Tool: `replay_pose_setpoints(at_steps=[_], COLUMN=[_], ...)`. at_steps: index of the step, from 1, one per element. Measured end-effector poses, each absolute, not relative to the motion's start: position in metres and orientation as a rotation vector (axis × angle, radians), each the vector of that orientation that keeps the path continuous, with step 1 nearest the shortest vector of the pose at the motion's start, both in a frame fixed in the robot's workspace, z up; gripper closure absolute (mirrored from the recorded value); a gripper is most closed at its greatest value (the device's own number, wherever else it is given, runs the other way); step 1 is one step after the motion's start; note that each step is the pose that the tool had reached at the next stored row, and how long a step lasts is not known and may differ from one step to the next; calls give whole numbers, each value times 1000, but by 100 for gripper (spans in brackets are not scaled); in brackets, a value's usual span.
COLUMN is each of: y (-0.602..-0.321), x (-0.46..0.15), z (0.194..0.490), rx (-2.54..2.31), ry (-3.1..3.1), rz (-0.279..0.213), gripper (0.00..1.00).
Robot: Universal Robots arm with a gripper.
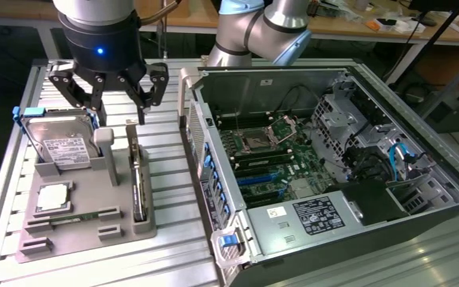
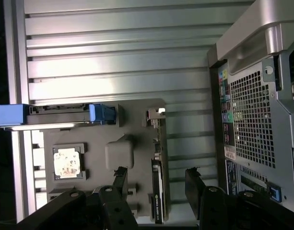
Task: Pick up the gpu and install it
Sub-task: 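Pick up the gpu and move the gpu toward the slot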
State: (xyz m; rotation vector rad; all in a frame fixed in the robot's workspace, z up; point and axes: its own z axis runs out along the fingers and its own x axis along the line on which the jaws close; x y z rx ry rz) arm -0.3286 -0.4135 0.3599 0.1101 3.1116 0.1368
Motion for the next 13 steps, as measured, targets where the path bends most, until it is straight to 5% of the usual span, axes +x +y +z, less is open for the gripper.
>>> replay_pose_setpoints(at_steps=[13], y=[-416], x=[-329], z=[350], rx=[110], ry=[3111], rz=[150], gripper=[40])
